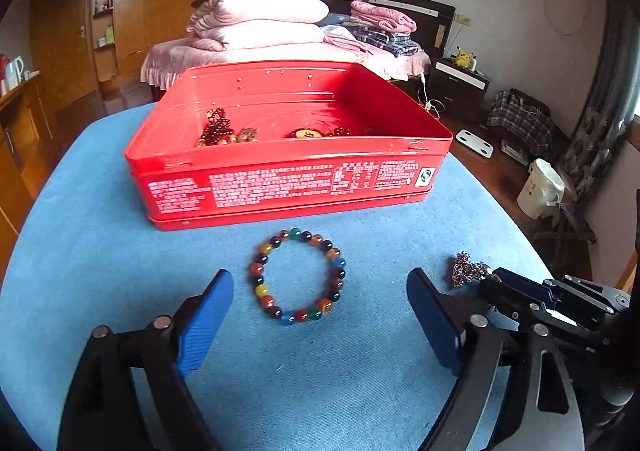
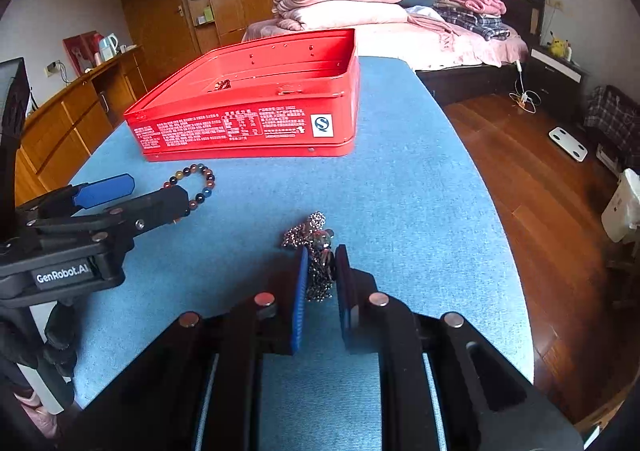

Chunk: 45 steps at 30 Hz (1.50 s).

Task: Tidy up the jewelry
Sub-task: 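Grasp the multicolour bead bracelet with the left tool while the right tool holds the chain, then carry the bracelet and silver chain over the red tin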

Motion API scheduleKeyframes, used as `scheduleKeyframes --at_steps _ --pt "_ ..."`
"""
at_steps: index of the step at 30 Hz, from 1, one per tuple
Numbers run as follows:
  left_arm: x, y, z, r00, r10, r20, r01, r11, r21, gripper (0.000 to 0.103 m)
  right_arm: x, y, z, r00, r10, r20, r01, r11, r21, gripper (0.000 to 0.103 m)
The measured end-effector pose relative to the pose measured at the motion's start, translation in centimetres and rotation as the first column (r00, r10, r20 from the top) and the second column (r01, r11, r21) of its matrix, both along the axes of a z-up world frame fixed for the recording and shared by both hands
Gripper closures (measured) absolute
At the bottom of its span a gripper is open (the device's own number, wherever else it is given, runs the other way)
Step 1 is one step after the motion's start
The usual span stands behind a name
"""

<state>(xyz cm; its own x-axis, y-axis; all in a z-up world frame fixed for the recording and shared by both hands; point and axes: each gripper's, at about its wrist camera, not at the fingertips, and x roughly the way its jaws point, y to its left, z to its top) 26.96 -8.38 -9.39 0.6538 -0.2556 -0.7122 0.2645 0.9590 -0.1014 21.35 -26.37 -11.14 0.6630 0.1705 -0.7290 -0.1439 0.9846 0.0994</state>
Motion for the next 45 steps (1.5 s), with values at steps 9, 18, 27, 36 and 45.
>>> scheduleKeyframes --at_steps 9,18,27,36,45 --pt "1.8 -2.1 -1.7 0.996 -0.029 -0.079 0.029 1.0 -0.002 0.037 0.0 -1.5 -0.4 1.0 -0.015 0.001 0.014 0.999 0.029 0.09" --pt "2.0 -2.8 -1.7 0.996 -0.021 -0.084 0.023 0.999 0.025 0.065 0.1 -1.5 -0.7 1.0 -0.007 0.0 0.007 0.999 0.038 0.09" --pt "1.7 -1.1 -1.7 0.995 -0.011 -0.097 0.009 1.0 -0.016 0.095 0.2 -1.2 -0.7 1.0 -0.013 -0.004 0.013 1.0 0.017 0.086" --pt "0.4 1.2 -1.6 0.994 0.006 -0.106 -0.011 0.999 -0.049 0.095 0.4 0.2 -0.8 1.0 -0.001 0.001 0.001 0.999 -0.039 0.073" --pt "-0.7 3.0 -1.6 0.994 0.014 -0.11 -0.023 0.997 -0.074 0.095 -0.1 1.6 -0.5 0.999 0.045 -0.012 -0.045 0.999 -0.015 0.091"
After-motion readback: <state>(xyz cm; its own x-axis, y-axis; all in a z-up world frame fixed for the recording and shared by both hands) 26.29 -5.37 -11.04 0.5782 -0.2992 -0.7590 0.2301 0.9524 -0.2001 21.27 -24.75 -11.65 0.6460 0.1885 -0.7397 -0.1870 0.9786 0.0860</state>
